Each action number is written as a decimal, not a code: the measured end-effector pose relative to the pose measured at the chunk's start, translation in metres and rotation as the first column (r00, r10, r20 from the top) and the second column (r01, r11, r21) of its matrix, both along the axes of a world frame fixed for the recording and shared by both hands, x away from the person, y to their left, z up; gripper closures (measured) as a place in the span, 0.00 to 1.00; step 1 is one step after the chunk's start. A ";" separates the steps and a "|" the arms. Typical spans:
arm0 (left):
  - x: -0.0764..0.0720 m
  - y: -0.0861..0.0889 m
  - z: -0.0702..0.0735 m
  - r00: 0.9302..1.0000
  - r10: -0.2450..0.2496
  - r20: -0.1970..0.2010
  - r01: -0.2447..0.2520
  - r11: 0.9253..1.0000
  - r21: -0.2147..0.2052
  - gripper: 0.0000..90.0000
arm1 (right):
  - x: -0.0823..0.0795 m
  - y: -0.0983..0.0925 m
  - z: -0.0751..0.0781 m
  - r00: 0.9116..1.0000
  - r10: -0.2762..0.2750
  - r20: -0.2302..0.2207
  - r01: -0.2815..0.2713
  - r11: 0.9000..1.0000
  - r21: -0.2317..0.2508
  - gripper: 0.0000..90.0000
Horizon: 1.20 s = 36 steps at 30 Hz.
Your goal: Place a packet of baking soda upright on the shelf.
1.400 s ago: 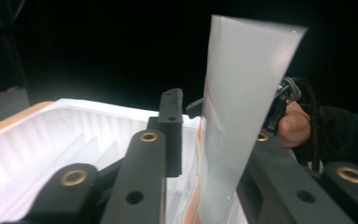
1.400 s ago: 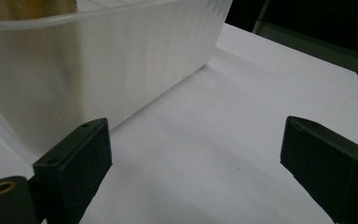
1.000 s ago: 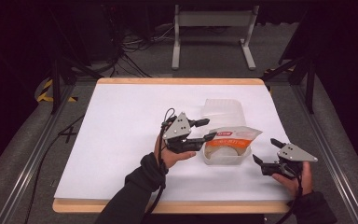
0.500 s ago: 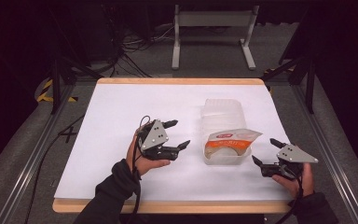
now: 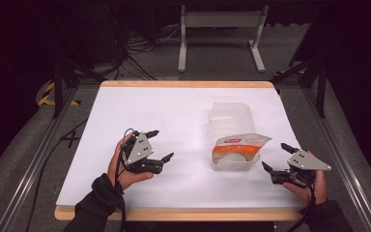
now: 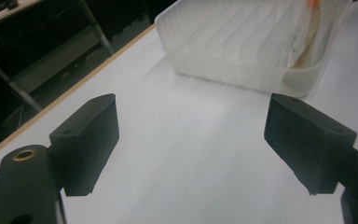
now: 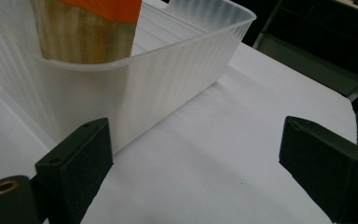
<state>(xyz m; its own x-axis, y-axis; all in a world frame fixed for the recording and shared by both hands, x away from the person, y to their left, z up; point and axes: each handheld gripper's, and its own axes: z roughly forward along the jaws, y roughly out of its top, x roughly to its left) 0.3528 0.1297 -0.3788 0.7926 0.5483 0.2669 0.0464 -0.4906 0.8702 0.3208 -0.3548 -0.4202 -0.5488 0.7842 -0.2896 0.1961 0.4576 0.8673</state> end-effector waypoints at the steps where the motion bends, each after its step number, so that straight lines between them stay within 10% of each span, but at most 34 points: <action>1: 0.000 0.005 -0.002 1.000 0.007 -0.003 -0.007 1.000 0.008 0.20 | 0.000 0.000 0.000 1.000 0.000 0.001 0.000 1.000 -0.001 0.11; 16: -0.004 0.053 -0.029 0.992 0.115 -0.058 -0.109 0.988 0.106 0.15 | -0.001 -0.002 -0.001 1.000 -0.017 0.007 0.017 1.000 0.009 0.10; 36: -0.022 0.128 -0.055 0.959 0.261 -0.108 -0.256 0.965 0.058 0.12 | -0.002 -0.006 -0.004 0.999 -0.046 0.016 0.045 0.999 0.024 0.09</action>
